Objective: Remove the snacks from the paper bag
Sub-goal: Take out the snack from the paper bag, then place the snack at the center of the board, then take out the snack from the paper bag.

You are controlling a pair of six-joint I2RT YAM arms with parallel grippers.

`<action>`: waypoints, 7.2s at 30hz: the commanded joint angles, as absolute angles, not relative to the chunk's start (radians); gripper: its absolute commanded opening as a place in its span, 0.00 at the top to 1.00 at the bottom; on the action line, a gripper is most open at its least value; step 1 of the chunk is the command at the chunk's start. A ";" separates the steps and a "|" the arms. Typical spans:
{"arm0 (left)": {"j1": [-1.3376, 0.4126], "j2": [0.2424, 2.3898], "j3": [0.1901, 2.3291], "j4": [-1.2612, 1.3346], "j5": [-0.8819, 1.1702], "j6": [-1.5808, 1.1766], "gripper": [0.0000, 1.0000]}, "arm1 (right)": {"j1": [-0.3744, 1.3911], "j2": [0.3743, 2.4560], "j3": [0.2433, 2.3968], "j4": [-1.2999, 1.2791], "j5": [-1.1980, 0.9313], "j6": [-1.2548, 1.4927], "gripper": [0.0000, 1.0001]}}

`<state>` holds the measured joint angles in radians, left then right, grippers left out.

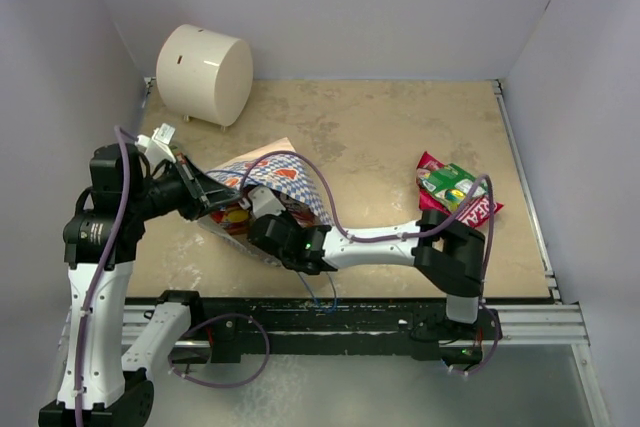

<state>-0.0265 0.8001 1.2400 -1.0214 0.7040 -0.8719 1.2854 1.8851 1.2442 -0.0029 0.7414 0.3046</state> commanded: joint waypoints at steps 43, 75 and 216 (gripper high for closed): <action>-0.028 0.787 1.220 -0.835 0.756 -0.999 1.00 | 1.274 0.977 1.638 -0.535 0.846 0.385 1.00; -0.028 0.825 1.213 -0.824 0.748 -1.017 1.00 | 0.240 1.350 1.368 -0.860 0.712 0.391 1.00; -0.028 0.725 1.202 -0.933 0.865 -0.950 1.00 | 1.304 1.859 1.276 -0.151 0.634 0.770 0.86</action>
